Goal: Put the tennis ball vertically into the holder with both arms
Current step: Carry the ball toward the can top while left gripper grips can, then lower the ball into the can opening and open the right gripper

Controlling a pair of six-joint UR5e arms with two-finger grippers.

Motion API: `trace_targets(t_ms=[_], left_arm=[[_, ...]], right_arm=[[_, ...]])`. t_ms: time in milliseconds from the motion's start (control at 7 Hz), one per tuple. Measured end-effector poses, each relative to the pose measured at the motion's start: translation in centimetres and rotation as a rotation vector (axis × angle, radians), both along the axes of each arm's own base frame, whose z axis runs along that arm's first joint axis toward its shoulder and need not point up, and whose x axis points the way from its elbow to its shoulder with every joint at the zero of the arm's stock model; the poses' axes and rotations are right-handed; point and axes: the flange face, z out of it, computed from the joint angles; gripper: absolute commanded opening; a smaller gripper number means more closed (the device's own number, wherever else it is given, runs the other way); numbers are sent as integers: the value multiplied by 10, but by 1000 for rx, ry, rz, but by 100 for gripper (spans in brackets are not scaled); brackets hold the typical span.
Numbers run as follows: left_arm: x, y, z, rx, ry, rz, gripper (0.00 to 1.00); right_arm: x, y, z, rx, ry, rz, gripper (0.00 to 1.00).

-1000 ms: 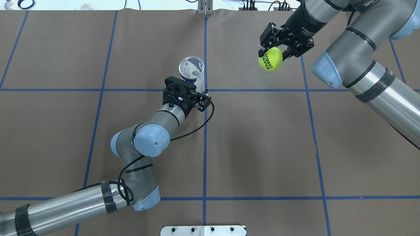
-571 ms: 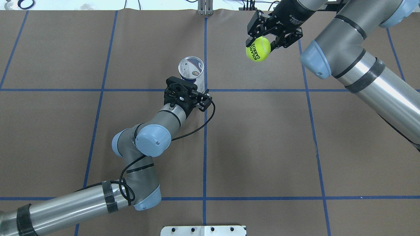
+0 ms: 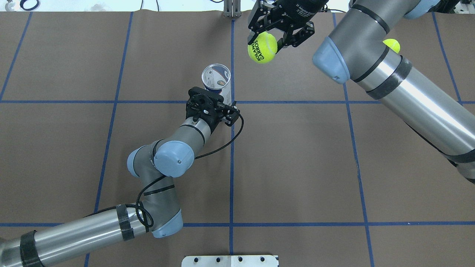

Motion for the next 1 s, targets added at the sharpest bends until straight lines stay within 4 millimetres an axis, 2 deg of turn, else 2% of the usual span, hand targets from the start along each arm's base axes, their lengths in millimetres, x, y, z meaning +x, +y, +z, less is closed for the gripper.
trace_targets(t_ms=[286,429,857,1000], left_arm=[[2,0,-1,-1,-1,2,82],[4,-1,-3,-1,-1,3,78],[5,-3,-12,3,8,1,77],[5,-4,-12,3,8,0,77]], right_arm=[[-19,9,-14,9,5,13,0],[-25,11,-19,13,5,13,0],[-58,15,-44,36,14,12,0],[-69,14,-46,41,27,20,0]])
